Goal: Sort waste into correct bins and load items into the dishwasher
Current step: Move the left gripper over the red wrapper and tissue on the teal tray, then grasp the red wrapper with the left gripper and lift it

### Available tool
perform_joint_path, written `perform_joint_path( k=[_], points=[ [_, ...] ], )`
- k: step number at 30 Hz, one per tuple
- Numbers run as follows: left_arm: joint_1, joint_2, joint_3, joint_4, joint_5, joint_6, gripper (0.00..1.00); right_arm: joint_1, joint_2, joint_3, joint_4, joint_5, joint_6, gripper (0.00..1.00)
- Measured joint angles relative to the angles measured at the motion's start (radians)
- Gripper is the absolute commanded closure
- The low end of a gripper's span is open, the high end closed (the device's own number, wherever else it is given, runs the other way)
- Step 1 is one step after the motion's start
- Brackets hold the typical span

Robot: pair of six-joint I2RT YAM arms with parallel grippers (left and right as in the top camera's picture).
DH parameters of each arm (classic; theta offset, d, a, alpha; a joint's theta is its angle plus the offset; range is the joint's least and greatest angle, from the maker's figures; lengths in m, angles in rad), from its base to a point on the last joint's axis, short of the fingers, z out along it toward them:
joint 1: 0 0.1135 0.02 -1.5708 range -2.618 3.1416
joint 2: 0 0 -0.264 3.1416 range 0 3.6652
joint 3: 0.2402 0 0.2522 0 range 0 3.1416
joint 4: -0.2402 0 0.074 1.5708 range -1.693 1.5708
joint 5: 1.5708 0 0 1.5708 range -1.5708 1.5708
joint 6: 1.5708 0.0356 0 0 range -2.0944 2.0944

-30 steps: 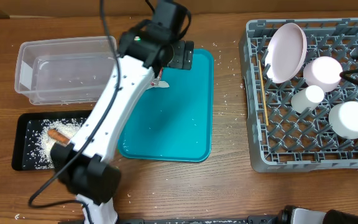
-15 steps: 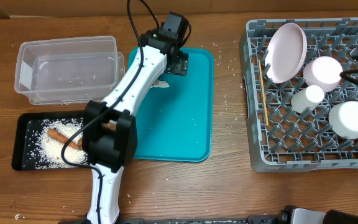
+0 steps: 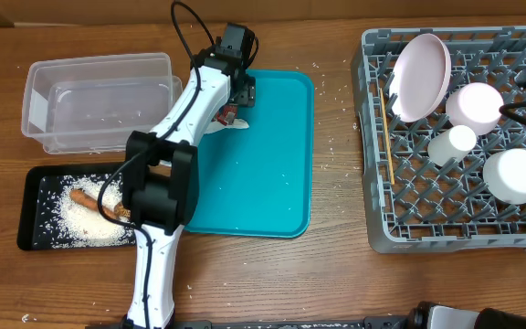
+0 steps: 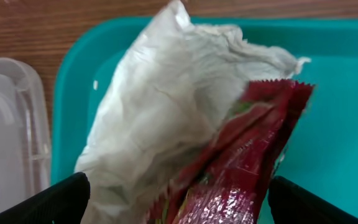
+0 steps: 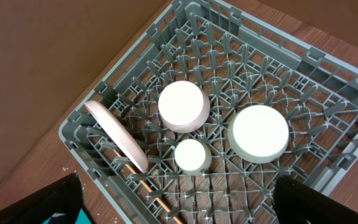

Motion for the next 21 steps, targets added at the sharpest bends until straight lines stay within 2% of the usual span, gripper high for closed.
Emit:
perform_joint_path(
  k=[4,11,18,21],
  points=[
    [-0.001,0.027,0.0,0.0,0.022,0.002,0.09,0.0,0.0,0.0,0.0,0.0,-0.001,0.0],
    [-0.001,0.041,0.0,0.001,0.053,0.012,0.31,0.0,0.0,0.0,0.0,0.0,0.0,0.0],
    [-0.002,0.037,0.011,-0.023,0.06,0.02,0.47,0.0,0.0,0.0,0.0,0.0,-0.001,0.0],
    [-0.007,0.018,0.013,-0.023,0.06,0.021,0.61,0.0,0.0,0.0,0.0,0.0,0.0,0.0]
  ],
)
